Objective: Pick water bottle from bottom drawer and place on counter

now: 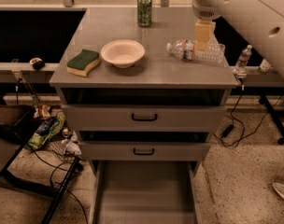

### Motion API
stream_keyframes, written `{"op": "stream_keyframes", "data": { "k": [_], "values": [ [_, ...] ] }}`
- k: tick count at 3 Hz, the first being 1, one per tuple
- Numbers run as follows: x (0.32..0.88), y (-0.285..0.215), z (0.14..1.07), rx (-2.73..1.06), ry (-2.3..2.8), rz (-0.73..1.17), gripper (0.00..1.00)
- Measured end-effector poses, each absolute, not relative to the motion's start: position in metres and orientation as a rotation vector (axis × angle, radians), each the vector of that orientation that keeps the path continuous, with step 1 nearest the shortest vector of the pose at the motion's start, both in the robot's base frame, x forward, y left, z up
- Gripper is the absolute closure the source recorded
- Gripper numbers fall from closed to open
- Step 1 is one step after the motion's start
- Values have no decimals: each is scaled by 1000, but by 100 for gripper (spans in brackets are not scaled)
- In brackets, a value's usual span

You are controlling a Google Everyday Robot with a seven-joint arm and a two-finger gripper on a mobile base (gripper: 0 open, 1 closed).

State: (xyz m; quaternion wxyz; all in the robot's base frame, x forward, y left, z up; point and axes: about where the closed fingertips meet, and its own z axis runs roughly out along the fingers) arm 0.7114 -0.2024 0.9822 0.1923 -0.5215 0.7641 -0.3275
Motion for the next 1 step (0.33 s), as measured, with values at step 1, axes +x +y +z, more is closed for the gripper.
{"op": "stream_keyframes", "data": {
  "k": [1],
  "values": [
    [648,-194,1057,-1263,2033,-1043,0]
  ]
}}
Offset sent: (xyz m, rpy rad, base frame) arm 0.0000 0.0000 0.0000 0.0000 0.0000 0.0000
